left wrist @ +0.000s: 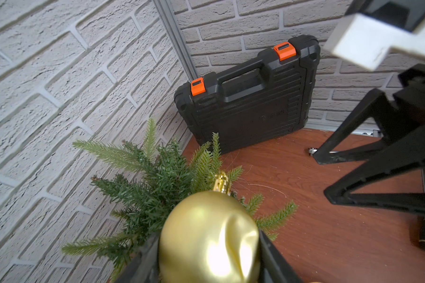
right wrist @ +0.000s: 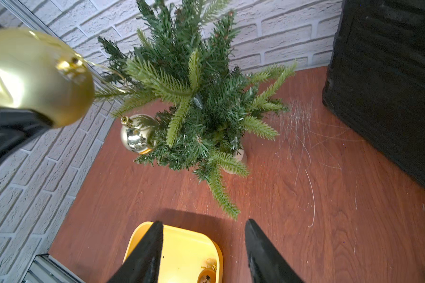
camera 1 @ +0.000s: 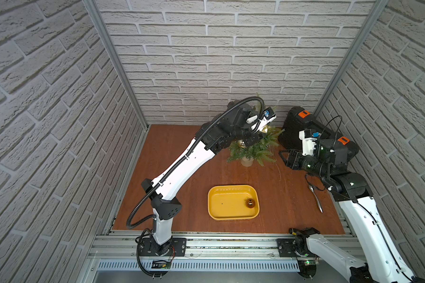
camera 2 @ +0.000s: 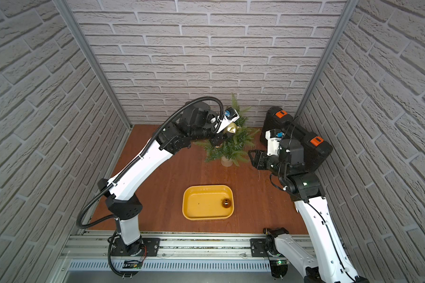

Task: Decorate the small christmas tree with ornaments
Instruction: Hang an ornament on the christmas tree.

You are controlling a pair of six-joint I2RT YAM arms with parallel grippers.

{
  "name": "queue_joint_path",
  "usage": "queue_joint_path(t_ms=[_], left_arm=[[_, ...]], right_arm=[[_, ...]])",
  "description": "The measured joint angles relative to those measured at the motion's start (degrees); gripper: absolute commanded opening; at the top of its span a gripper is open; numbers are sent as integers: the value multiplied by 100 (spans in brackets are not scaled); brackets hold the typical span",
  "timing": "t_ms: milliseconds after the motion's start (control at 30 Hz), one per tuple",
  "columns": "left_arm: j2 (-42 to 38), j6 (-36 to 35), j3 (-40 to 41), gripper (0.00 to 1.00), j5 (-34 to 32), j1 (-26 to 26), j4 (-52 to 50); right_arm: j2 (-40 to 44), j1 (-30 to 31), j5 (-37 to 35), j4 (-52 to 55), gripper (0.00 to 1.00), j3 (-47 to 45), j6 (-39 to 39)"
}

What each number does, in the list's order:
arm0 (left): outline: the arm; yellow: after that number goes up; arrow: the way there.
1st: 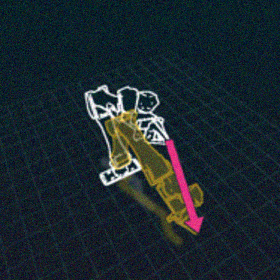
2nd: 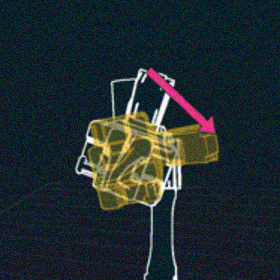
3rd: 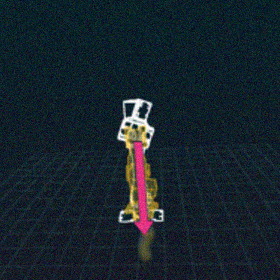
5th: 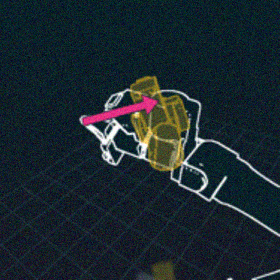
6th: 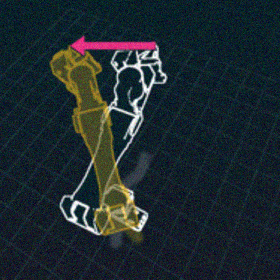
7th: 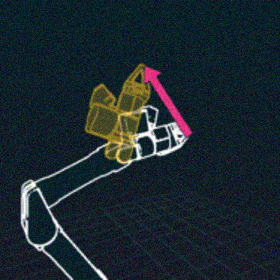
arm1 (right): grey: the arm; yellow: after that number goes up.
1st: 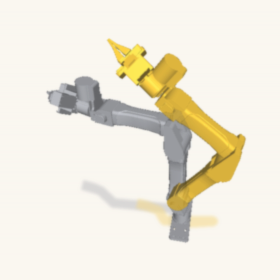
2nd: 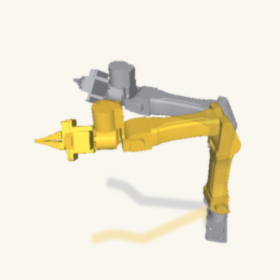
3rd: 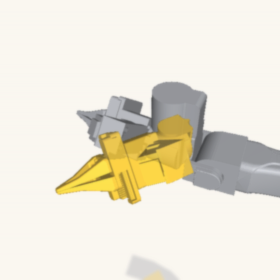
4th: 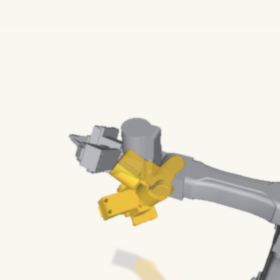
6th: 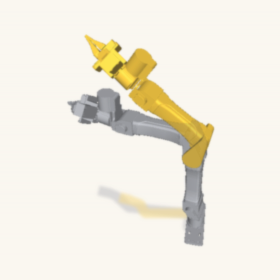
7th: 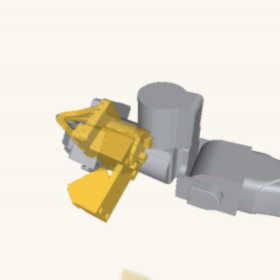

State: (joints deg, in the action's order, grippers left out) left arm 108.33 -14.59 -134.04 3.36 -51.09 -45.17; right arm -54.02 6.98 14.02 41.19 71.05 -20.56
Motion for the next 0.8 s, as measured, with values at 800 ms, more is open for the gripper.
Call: queue_joint_path(t_ms=[800], left_arm=[[192, 166, 0, 53, -166, 0, 155]], right_arm=[[-844, -229, 984, -1447, 49, 479, -22]])
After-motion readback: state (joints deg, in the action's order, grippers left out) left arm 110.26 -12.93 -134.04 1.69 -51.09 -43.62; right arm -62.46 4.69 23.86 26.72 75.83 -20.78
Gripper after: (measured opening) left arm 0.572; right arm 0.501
